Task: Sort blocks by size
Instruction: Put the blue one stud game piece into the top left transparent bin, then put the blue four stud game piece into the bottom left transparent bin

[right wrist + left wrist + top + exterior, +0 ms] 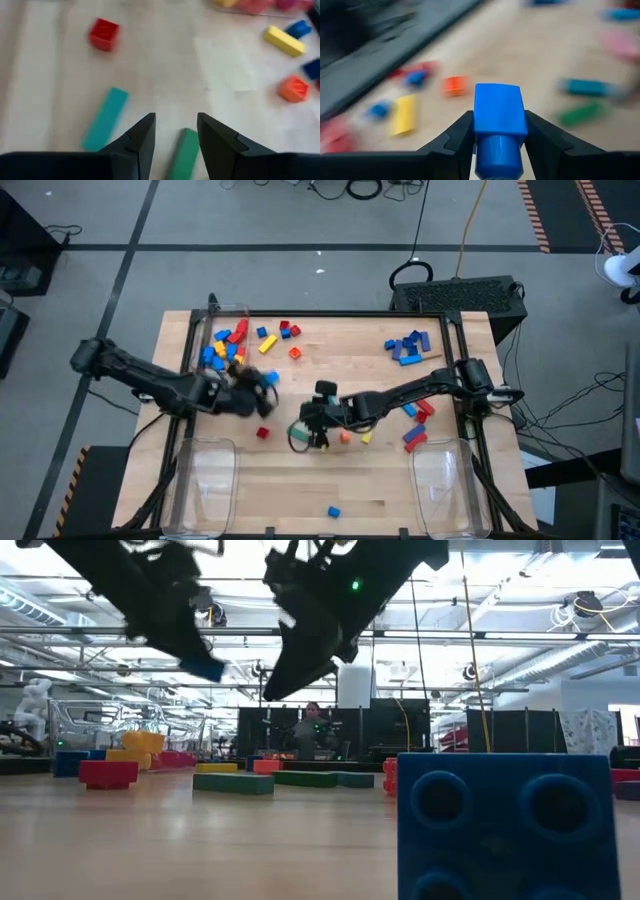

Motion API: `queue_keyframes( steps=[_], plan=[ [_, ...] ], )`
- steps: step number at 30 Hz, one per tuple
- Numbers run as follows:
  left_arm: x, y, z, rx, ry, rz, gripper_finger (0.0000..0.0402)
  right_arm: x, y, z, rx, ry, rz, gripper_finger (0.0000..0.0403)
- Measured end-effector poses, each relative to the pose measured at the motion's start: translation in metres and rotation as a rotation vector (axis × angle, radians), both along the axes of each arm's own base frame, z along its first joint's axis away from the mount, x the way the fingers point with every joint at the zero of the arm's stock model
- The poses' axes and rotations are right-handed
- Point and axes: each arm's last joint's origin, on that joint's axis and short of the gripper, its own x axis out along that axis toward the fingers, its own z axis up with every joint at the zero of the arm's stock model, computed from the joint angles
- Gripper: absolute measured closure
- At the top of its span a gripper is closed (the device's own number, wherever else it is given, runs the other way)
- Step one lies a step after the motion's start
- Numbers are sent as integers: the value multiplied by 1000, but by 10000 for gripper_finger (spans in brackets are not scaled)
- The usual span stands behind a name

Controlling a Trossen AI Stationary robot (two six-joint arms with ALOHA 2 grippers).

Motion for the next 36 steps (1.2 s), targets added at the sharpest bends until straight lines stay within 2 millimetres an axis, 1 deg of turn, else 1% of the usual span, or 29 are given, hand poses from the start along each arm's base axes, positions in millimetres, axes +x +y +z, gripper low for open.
queue_keyframes(
  steps=[5, 7, 12, 16, 22, 29, 34, 36],
  plan=[
    [-33, 34, 10, -12, -28, 314, 255, 2, -13, -3, -15, -10, -2, 273],
    [-41, 46, 11, -17, -41, 415, 255, 3, -22, -3, -28, -3, -15, 273],
    [-54, 72, 9, -39, 26, 584, 254, 6, -41, -2, -62, -8, -24, 273],
    [-61, 92, 7, -96, 73, 662, 254, 10, -61, 2, -85, -45, -46, 273],
    [-73, 116, 6, -140, 146, 713, 251, 12, -88, 6, -80, -76, -27, 273],
    [-86, 136, 4, -260, 176, 694, 212, 11, -121, 8, -116, -77, -58, 273],
    [-96, 146, 4, -306, 176, 731, 200, 15, -137, 22, -135, -106, -73, 273],
    [-99, 149, 4, -316, 190, 709, 200, 17, -141, 30, -126, -119, -66, 273]
  ],
)
